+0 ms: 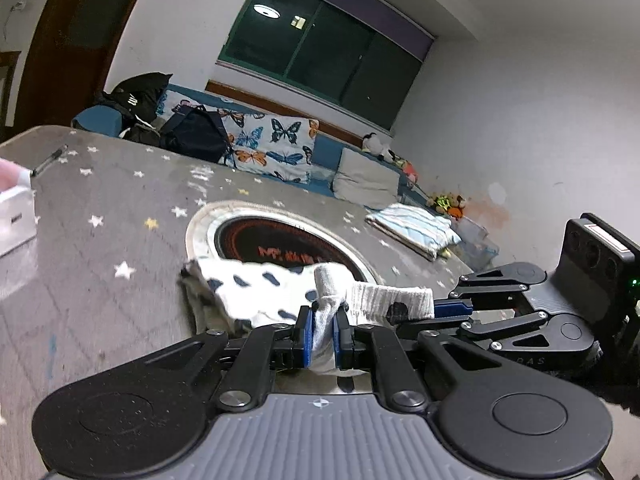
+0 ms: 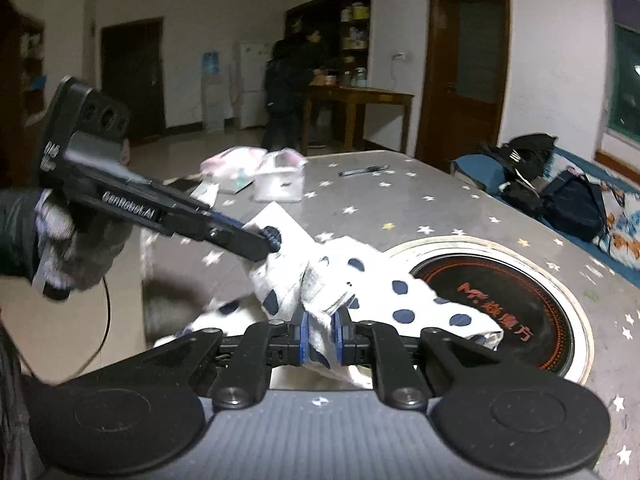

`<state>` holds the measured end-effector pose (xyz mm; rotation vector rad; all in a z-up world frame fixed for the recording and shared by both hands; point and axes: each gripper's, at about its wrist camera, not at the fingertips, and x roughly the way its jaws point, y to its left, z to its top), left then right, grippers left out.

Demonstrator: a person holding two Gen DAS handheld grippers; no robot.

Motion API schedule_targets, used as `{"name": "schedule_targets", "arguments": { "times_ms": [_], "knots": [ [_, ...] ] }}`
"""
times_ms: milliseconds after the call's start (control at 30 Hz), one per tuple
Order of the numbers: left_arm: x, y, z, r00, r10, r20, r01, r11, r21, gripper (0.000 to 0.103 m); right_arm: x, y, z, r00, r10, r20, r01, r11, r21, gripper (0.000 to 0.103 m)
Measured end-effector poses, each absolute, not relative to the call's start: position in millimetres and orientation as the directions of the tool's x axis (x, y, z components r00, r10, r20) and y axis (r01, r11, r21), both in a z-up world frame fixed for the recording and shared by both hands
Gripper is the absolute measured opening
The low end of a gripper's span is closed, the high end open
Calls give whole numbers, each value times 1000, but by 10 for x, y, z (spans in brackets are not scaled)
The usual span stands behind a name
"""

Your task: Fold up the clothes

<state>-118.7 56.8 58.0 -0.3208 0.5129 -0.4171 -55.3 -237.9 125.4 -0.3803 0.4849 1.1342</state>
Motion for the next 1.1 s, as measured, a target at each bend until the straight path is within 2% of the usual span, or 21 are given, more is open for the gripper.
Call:
{"name": "schedule_targets", "arguments": {
  "times_ms": [100, 200, 300, 500, 567, 700, 933, 1100],
  "knots": [
    [-1291, 568, 532, 783, -466, -412, 319, 869, -377, 12, -697, -2410, 1210, 316, 762, -565, -939, 337, -69, 20],
    [-1387, 564, 485, 769, -477, -424, 337, 868, -365, 13, -804, -2436, 1184, 297, 758, -581, -947, 312, -76, 22],
    [-1484, 559, 461, 762, -478, -437, 354, 872, -337, 15, -871, -2469, 1171, 280, 756, -592, -951, 302, -65, 35],
    [-1624, 600, 480, 763, -474, -440, 367, 878, -308, 17, -919, -2529, 1211, 244, 753, -611, -957, 288, -28, 44],
    [-1660, 625, 499, 766, -471, -437, 368, 879, -304, 24, -930, -2561, 1237, 230, 754, -615, -959, 285, -10, 48],
    [-1731, 674, 537, 772, -467, -430, 368, 881, -296, 25, -965, -2613, 1288, 211, 760, -615, -960, 280, 16, 48],
    [-1685, 624, 532, 765, -480, -430, 374, 874, -309, 25, -900, -2531, 1259, 282, 736, -615, -935, 354, -4, 46],
    [-1642, 538, 466, 758, -478, -443, 369, 875, -314, 25, -892, -2412, 1175, 288, 721, -630, -935, 354, -23, 37]
  ]
}}
